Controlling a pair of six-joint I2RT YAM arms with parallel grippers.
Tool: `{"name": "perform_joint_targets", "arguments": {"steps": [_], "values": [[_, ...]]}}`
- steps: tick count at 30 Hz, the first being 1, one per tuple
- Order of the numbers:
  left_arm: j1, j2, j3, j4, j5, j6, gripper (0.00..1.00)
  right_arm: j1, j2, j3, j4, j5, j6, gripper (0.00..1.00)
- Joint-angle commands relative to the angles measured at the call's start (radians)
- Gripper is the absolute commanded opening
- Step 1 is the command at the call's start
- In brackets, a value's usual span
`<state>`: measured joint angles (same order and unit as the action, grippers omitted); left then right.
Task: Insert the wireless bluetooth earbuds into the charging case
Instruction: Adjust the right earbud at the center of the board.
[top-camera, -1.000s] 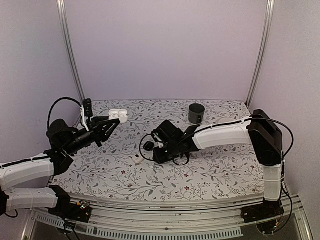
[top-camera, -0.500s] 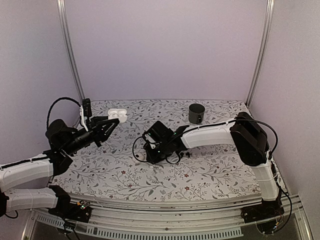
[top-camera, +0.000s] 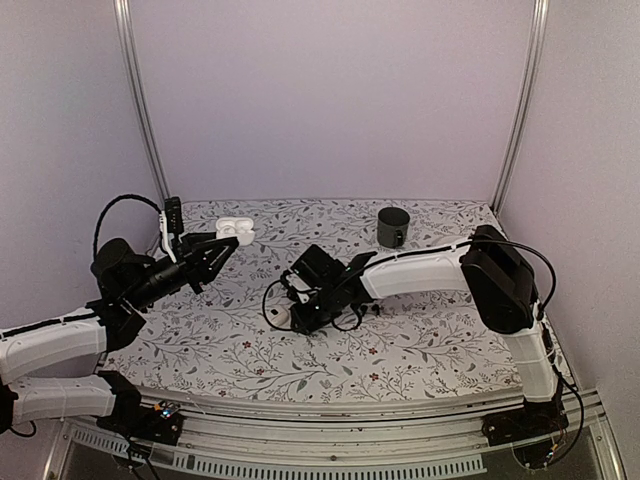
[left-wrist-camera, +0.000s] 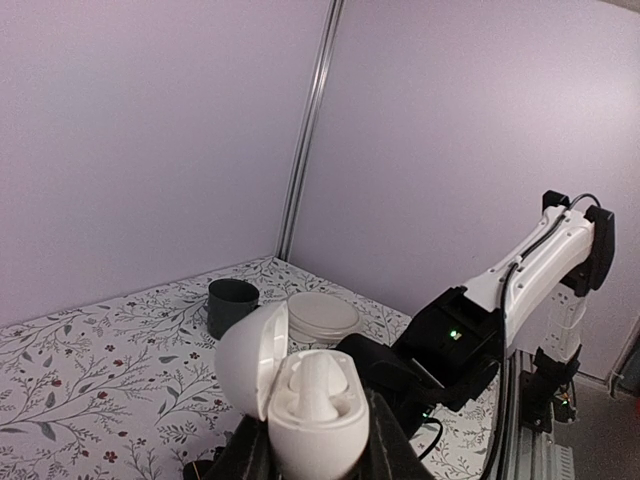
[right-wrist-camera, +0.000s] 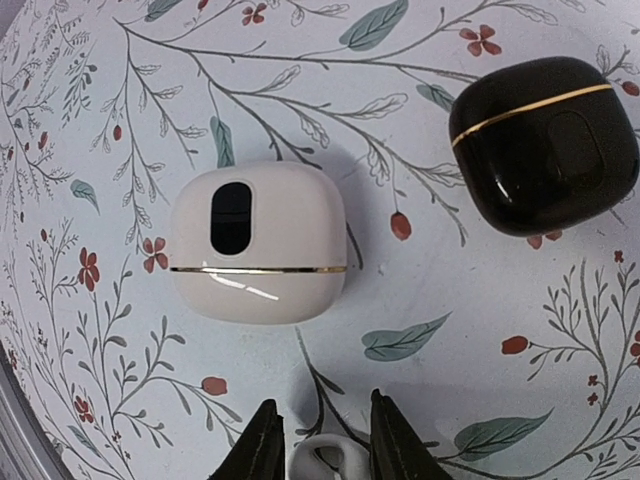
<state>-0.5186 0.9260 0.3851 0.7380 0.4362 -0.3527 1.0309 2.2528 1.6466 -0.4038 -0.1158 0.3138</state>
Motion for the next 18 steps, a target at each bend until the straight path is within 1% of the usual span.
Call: {"name": "perform_joint_targets", "arguments": {"steps": [1, 8, 18], "values": [[0.014, 0.001, 0.004, 0.016, 0.001, -0.002, 0.0, 0.012, -0.037, -0.01, -0.054, -0.014, 0.024, 0.31], [0.014, 0.002, 0.001, 0.018, 0.001, 0.0, 0.0, 0.02, -0.095, -0.063, -0.07, -0.004, 0.097, 0.31], [0.015, 0.011, 0.0, 0.029, 0.009, 0.0, 0.0, 0.039, -0.134, -0.093, -0.067, -0.011, 0.126, 0.32]]}}
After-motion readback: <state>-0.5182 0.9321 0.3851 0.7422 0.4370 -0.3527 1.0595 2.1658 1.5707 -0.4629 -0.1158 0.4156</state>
